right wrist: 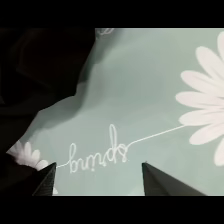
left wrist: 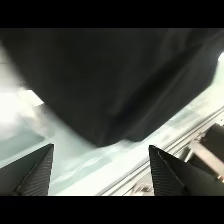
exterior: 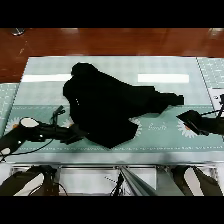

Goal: Fold the shirts.

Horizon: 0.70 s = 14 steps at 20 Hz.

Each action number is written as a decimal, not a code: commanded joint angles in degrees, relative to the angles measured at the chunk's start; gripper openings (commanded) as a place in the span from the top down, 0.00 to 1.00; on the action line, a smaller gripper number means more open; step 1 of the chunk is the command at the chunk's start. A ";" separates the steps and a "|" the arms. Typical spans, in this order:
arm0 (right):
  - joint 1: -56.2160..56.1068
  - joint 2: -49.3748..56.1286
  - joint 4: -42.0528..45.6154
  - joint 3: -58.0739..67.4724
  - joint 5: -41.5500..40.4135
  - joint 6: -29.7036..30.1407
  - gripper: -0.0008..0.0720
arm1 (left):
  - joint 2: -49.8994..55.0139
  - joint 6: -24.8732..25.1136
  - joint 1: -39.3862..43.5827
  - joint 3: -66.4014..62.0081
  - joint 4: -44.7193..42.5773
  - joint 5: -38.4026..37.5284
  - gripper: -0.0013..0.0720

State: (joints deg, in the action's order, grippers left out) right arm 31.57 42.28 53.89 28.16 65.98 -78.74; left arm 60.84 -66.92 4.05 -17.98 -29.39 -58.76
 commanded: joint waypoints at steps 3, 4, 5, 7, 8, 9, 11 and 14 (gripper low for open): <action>0.11 -0.83 -1.92 -1.22 -0.57 1.03 0.14 | 2.67 1.16 14.60 -0.15 13.42 14.01 0.02; 0.11 -0.76 -1.92 -1.20 -1.38 0.98 0.14 | 3.61 1.16 16.06 -1.31 13.81 15.87 0.02; 0.11 -0.76 -2.08 -1.20 -2.75 0.39 0.14 | 4.50 1.14 16.98 -2.60 13.84 17.16 0.02; 0.11 -0.76 -2.86 -1.20 -6.69 -0.13 0.14 | 6.99 1.44 17.94 -6.34 13.84 17.86 0.03; 0.11 -0.63 -2.91 -1.18 -8.55 -0.46 0.14 | 8.50 1.79 18.12 -8.31 13.77 17.62 0.03; 0.11 0.15 -2.86 -1.05 -10.05 -0.52 0.14 | 10.10 1.77 18.23 -10.14 13.79 17.22 0.03; 0.11 3.91 -2.86 -0.11 -10.97 -0.46 0.14 | 14.12 1.95 18.47 -14.16 13.70 15.04 0.35; 0.11 12.46 -2.56 3.02 -12.20 0.22 0.14 | 18.27 7.34 18.38 -19.23 13.55 9.75 0.95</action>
State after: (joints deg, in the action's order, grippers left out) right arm 31.64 48.66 51.22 29.02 56.07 -78.89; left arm 75.24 -63.18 22.11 -32.51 -16.19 -45.08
